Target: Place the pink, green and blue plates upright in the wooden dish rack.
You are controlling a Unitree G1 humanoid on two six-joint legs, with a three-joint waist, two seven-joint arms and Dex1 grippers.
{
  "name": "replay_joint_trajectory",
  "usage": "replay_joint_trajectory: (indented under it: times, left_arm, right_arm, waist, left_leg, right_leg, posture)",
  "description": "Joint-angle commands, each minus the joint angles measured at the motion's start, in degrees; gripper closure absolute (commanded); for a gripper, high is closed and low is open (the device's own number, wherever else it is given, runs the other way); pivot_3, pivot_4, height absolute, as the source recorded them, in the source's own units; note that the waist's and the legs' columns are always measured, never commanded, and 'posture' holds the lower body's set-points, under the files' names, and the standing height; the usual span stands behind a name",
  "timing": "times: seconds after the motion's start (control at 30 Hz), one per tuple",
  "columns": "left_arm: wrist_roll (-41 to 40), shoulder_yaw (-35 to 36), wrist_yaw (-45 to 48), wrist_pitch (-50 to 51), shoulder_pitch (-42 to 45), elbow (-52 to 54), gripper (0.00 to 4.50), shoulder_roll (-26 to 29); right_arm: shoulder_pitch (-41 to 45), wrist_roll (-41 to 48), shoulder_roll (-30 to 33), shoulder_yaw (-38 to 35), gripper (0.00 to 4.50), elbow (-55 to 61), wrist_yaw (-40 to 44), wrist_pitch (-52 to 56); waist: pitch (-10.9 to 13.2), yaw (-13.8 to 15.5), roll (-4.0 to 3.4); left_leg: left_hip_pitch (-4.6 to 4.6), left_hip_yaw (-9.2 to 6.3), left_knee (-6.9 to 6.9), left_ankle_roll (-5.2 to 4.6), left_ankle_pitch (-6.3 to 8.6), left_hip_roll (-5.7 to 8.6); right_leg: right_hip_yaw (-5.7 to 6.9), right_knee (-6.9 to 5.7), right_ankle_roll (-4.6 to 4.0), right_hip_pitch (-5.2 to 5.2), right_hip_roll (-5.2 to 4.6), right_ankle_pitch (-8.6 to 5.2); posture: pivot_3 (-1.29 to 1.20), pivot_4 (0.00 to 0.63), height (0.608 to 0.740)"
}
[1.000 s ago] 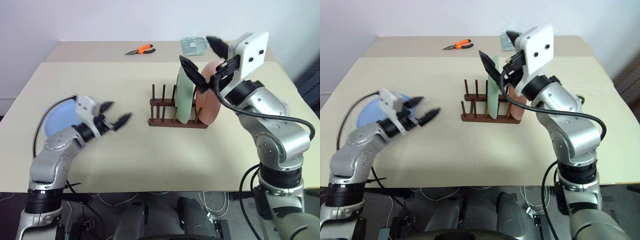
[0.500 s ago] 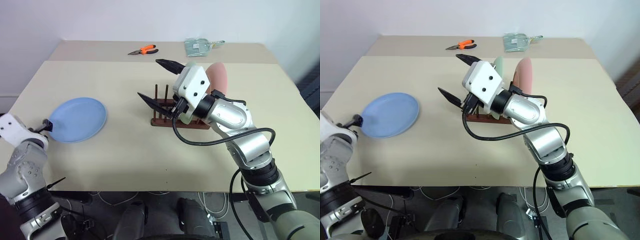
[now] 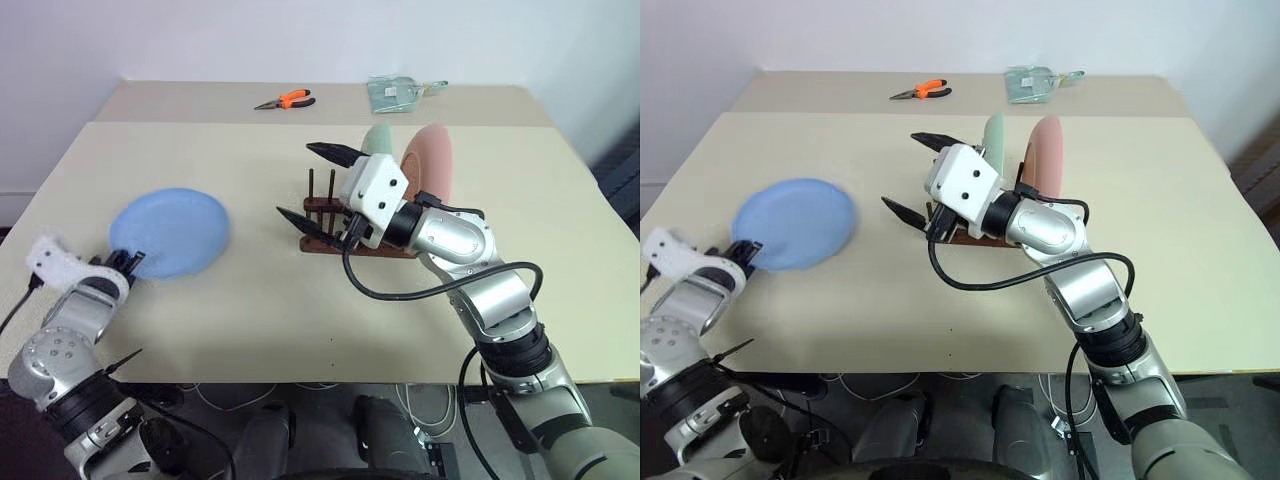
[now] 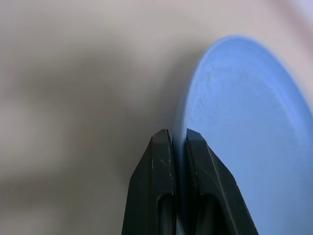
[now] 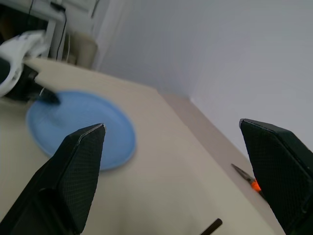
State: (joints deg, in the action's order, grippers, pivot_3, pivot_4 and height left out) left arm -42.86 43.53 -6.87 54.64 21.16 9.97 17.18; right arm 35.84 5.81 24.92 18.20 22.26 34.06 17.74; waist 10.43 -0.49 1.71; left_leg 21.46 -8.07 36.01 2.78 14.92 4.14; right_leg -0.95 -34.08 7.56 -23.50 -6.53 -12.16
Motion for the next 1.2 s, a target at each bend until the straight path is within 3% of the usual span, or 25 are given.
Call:
replay_joint_trajectory:
  times: [0.03, 0.17, 0.3, 0.4, 0.63, 0.77, 0.83, 0.87, 1.03, 1.2]
  left_arm:
    - [-0.7, -9.9, 8.0, -3.2, 5.1, 9.5, 4.44, 5.1]
    - [-0.1, -18.2, 12.6, -1.9, 7.5, 13.5, 4.44, 10.3]
    - [-2.7, -20.1, 12.7, 0.8, 10.8, 15.2, 4.44, 12.1]
    - [-4.5, -19.9, 13.2, 1.4, 11.6, 15.8, 4.50, 12.3]
    - [-6.8, -18.6, 11.7, 2.6, 11.8, 15.1, 4.50, 12.3]
    - [-5.7, -19.2, 12.1, 1.9, 11.3, 14.2, 4.50, 12.9]
    - [-5.2, -19.7, 12.3, 1.7, 11.0, 13.9, 4.50, 13.0]
    - [-5.1, -19.8, 12.4, 1.6, 11.0, 13.9, 4.50, 13.1]
    - [-2.7, -20.9, 13.2, 0.6, 11.1, 12.5, 4.50, 14.0]
    - [-1.7, -21.3, 13.5, -0.2, 12.6, 11.2, 4.50, 14.2]
  right_arm:
    - [0.8, -7.6, 2.1, 5.0, 0.00, -0.1, 2.3, -6.2]
    - [2.4, -16.1, 1.7, 9.2, 0.00, -4.9, 1.2, -12.4]
    - [6.4, -24.8, -2.1, 12.1, 0.00, -12.9, -2.7, -15.8]
    - [7.1, -28.2, -3.6, 12.9, 0.85, -16.2, -3.5, -17.6]
    - [5.4, -30.6, -5.5, 12.6, 4.45, -17.0, -3.0, -19.7]
    - [4.9, -28.9, -6.2, 10.1, 4.45, -15.4, -2.8, -19.8]
    - [4.6, -26.4, -6.3, 8.2, 3.96, -13.3, -1.5, -19.1]
    - [4.2, -25.2, -6.2, 7.4, 3.62, -12.0, -0.9, -19.2]
    - [1.1, -21.6, -3.6, 6.0, 1.13, -7.2, 4.0, -19.3]
    - [-0.1, -23.6, -2.8, 7.7, 1.13, -7.9, 5.4, -19.3]
  waist:
    - [0.0, -0.1, 0.06]
    - [0.0, -0.7, 0.02]
    - [0.0, -1.1, -0.02]
    - [0.0, -1.1, 0.02]
    - [0.0, -0.3, 0.03]
    - [0.0, -0.4, 0.02]
    - [0.0, -0.4, 0.02]
    - [0.0, -0.4, 0.02]
    - [0.0, -0.4, 0.02]
    - [0.0, -0.4, 0.02]
  left_leg:
    - [0.00, 0.01, 0.00, 0.00, 0.00, 0.00]
    - [-0.07, 0.13, -0.08, 0.01, 0.00, -0.01]
    - [-0.09, 0.18, -0.16, 0.06, -0.03, -0.07]
    - [-0.06, 0.09, -0.19, 0.07, -0.05, -0.09]
    - [-0.03, 0.06, -0.16, 0.08, -0.05, -0.04]
    - [-0.05, 0.07, -0.16, 0.08, -0.05, -0.04]
    - [-0.05, 0.06, -0.16, 0.08, -0.05, -0.05]
    - [-0.05, 0.06, -0.16, 0.08, -0.05, -0.05]
    - [-0.05, 0.06, -0.16, 0.08, -0.05, -0.05]
    - [-0.06, 0.06, -0.15, 0.08, -0.05, -0.05]
  right_leg:
    - [0.00, 0.01, 0.00, 0.00, 0.00, 0.00]
    - [-0.08, 0.01, 0.01, -0.01, -0.01, 0.00]
    - [-0.16, -0.07, -0.02, -0.15, 0.07, 0.02]
    - [-0.15, -0.07, -0.03, -0.17, 0.11, 0.02]
    - [-0.15, -0.04, -0.03, -0.14, 0.08, 0.02]
    - [-0.15, -0.05, -0.03, -0.13, 0.09, 0.02]
    - [-0.15, -0.05, -0.03, -0.13, 0.09, 0.02]
    - [-0.15, -0.05, -0.03, -0.13, 0.09, 0.02]
    - [-0.14, -0.04, -0.03, -0.12, 0.09, 0.02]
    - [-0.14, -0.04, -0.03, -0.09, 0.09, 0.02]
  posture:
    - [0.00, 0.150, 0.740]
    - [0.00, 0.150, 0.740]
    - [0.00, 0.150, 0.740]
    - [0.00, 0.150, 0.740]
    - [0.00, 0.150, 0.740]
    - [0.00, 0.150, 0.740]
    - [0.00, 0.150, 0.740]
    - [0.00, 0.150, 0.740]
    - [0.00, 0.150, 0.740]
    - [0.00, 0.150, 0.740]
